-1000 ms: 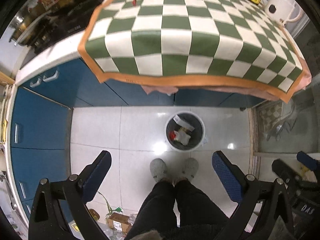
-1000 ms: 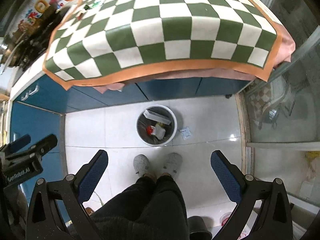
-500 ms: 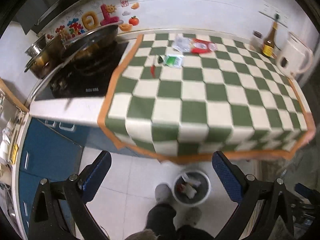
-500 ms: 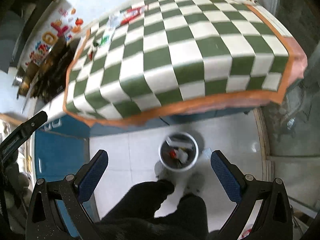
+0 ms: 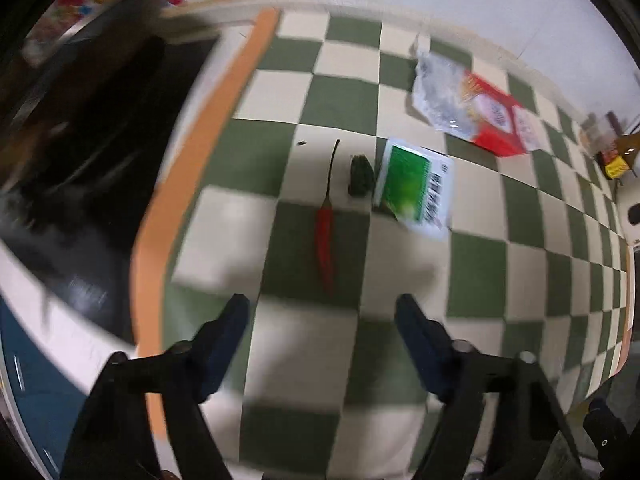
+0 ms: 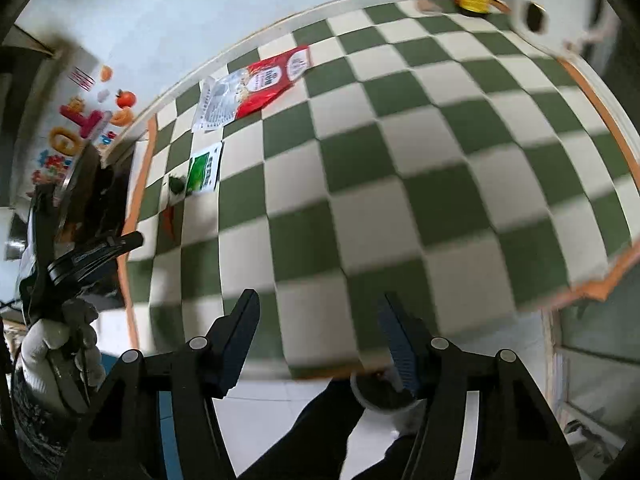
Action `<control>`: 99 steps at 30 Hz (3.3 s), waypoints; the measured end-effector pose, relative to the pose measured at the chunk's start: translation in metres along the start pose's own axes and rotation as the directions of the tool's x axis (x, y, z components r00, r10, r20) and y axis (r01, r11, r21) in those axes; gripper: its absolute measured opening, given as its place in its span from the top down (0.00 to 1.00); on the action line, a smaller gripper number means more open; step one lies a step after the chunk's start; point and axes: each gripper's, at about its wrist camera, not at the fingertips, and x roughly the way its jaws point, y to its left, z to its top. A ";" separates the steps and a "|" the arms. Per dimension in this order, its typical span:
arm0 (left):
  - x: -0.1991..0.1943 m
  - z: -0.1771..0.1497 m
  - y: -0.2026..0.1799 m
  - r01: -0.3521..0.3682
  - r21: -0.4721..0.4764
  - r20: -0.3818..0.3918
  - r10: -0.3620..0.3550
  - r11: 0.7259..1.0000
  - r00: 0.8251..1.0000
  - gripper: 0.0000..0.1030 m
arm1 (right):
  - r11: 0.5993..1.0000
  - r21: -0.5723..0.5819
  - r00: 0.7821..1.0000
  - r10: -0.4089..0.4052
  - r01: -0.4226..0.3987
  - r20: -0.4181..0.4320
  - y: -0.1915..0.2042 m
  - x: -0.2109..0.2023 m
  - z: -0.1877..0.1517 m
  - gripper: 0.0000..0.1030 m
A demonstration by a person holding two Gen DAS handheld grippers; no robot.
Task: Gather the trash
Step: 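Grasp the red chili with the left tool while the right tool grasps the green sachet, then carry the red chili and green sachet down over the white trash bin, then open both tools to drop the chili and sachet into the bin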
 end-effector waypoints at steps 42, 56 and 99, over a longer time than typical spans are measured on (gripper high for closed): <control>-0.007 -0.010 0.018 -0.100 -0.012 0.072 0.101 0.995 0.992 0.93 | 0.946 -0.297 0.987 -0.093 0.128 0.130 0.174 0.172 0.098 0.99; -0.106 -0.071 -0.063 -0.032 0.108 0.249 0.004 0.994 0.968 0.93 | 0.980 -0.198 0.961 0.059 -0.004 0.270 0.064 -0.006 0.019 0.99; 0.362 -0.421 -0.114 0.122 0.065 -0.437 -0.081 0.990 0.896 0.93 | 0.993 -0.027 0.955 -0.114 0.111 -0.272 -0.272 0.369 -0.410 0.99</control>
